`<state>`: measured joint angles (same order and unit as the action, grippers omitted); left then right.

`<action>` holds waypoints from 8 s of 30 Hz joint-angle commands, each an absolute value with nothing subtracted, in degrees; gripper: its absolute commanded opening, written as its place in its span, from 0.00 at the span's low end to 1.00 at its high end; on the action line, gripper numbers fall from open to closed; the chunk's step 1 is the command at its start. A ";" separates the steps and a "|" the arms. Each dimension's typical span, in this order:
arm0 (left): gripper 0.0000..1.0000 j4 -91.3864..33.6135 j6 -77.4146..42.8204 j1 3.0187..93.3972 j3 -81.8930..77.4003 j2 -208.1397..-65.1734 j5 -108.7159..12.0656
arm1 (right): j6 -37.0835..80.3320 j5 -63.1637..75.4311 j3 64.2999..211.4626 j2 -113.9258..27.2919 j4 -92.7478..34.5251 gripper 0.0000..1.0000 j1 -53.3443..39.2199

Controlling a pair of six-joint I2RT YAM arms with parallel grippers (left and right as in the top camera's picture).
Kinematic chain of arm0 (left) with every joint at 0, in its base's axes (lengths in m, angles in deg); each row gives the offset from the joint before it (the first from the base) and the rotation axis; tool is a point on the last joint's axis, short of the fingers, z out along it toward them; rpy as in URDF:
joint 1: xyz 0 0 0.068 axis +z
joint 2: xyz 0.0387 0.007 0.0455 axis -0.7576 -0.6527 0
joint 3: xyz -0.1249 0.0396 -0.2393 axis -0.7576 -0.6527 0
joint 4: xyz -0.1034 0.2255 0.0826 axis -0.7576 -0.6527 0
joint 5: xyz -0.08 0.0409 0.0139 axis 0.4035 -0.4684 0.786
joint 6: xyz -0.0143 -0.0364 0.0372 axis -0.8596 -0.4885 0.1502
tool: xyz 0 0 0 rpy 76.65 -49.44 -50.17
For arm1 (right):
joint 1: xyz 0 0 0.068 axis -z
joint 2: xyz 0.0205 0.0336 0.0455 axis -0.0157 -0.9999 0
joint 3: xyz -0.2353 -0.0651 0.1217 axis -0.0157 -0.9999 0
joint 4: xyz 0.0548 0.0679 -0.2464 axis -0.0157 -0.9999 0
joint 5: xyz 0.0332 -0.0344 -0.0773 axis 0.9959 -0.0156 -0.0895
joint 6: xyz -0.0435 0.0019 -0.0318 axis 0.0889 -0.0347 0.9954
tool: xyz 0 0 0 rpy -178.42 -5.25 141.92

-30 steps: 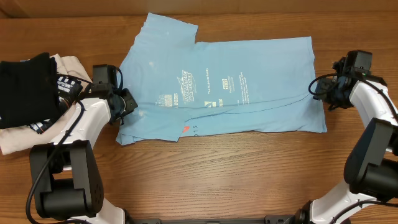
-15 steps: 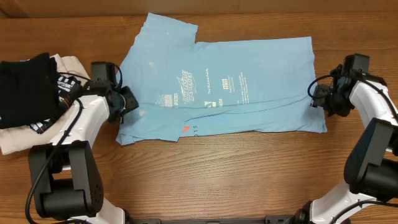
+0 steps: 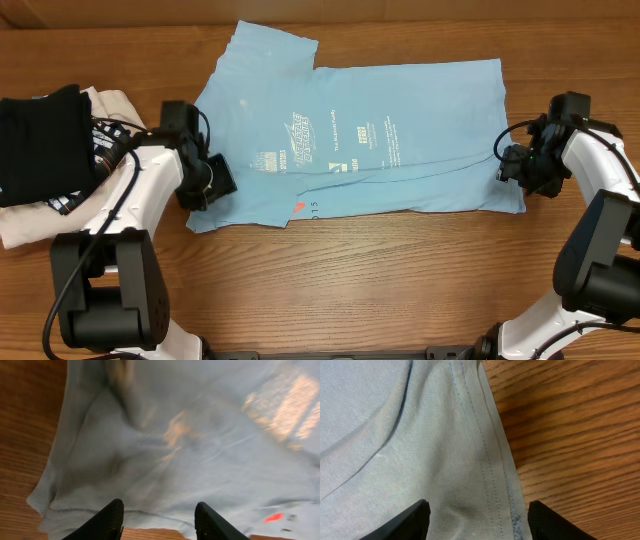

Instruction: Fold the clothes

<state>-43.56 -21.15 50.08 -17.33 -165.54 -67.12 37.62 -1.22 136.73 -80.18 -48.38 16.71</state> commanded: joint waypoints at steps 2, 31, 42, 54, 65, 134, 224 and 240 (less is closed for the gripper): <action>0.49 -41.09 -20.91 49.90 -21.26 -165.08 -72.08 | 36.81 -0.11 135.14 -79.98 -47.70 0.63 16.84; 0.53 -27.74 -20.98 49.99 -36.30 -165.10 -74.49 | 28.71 -2.99 126.20 -79.98 -48.01 0.33 16.84; 0.48 -35.87 -25.42 54.23 -36.87 -165.08 -80.43 | 21.78 -9.81 126.20 -79.98 -55.39 0.29 17.73; 0.53 -35.17 -21.72 56.74 -35.36 -164.95 -78.58 | 19.18 -9.57 126.79 -79.92 -56.75 0.25 19.90; 0.61 -38.45 -16.22 56.74 -25.96 -155.84 -74.47 | 19.85 -7.63 135.09 -75.15 -60.92 0.27 19.90; 0.04 -43.80 -7.71 54.82 45.23 -214.87 -54.16 | 31.53 4.20 149.87 -70.61 -59.02 0.55 19.75; 0.04 -56.66 -6.69 57.51 45.66 -196.05 -59.14 | 36.62 0.66 150.02 -83.94 -23.92 0.04 13.32; 0.04 -71.21 -6.97 58.32 45.66 -191.66 -70.51 | 36.57 -4.85 150.02 -79.96 -46.76 0.04 16.03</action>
